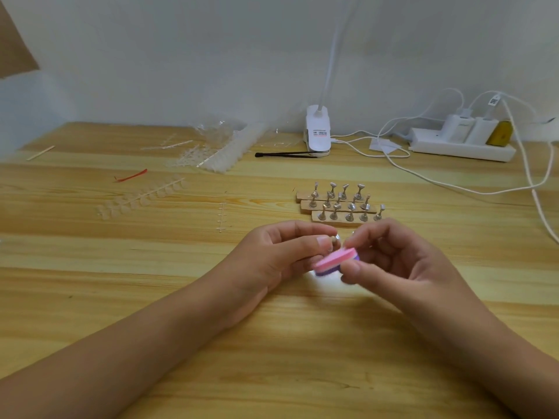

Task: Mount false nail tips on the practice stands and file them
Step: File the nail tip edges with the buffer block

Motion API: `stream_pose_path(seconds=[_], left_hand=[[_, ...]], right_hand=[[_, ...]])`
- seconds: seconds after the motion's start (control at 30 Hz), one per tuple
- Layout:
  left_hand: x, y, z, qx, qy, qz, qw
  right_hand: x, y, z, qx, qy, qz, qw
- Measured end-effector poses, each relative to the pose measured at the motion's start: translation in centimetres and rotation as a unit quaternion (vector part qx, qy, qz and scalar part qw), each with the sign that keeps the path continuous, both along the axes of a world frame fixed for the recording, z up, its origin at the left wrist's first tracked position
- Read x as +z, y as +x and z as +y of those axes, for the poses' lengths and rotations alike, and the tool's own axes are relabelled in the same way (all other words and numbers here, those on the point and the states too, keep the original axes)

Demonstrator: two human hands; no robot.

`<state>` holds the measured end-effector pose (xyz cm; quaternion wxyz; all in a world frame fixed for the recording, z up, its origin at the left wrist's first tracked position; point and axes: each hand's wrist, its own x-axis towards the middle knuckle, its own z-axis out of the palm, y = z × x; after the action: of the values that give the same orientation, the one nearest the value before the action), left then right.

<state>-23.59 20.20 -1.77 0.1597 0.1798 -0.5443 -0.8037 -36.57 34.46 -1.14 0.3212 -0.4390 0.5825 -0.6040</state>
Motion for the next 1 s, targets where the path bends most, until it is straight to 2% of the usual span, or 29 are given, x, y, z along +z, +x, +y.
stream_pose_path(seconds=[0.1, 0.23, 0.4, 0.53, 0.67, 0.8, 0.93, 1.0], left_hand=[[-0.03, -0.06, -0.09, 0.007, 0.013, 0.005, 1.000], [-0.09, -0.04, -0.15, 0.001, 0.003, 0.002, 1.000], [-0.18, -0.03, -0.47, -0.004, 0.010, -0.006, 1.000], [-0.22, -0.01, -0.24, -0.018, -0.026, -0.014, 0.999], [-0.07, -0.16, -0.17, -0.011, -0.018, -0.016, 1.000], [-0.32, -0.11, -0.09, -0.009, -0.040, -0.014, 0.999], [-0.45, -0.12, -0.07, -0.005, -0.058, -0.007, 0.998], [-0.49, -0.08, -0.05, -0.010, -0.073, -0.008, 0.997]], right_hand=[[-0.10, -0.38, -0.04, -0.040, -0.019, -0.020, 0.999], [-0.28, 0.11, 0.06, 0.030, 0.004, 0.012, 0.999], [-0.06, -0.42, 0.01, -0.041, -0.041, -0.018, 0.998], [-0.19, -0.05, -0.05, -0.006, -0.034, 0.006, 0.999], [-0.13, -0.51, -0.03, -0.043, -0.057, -0.012, 0.997], [-0.17, -0.04, 0.06, 0.011, -0.033, 0.017, 0.999], [-0.12, -0.18, -0.08, -0.032, -0.065, -0.017, 0.997], [-0.09, 0.09, -0.12, -0.004, -0.043, -0.013, 0.999]])
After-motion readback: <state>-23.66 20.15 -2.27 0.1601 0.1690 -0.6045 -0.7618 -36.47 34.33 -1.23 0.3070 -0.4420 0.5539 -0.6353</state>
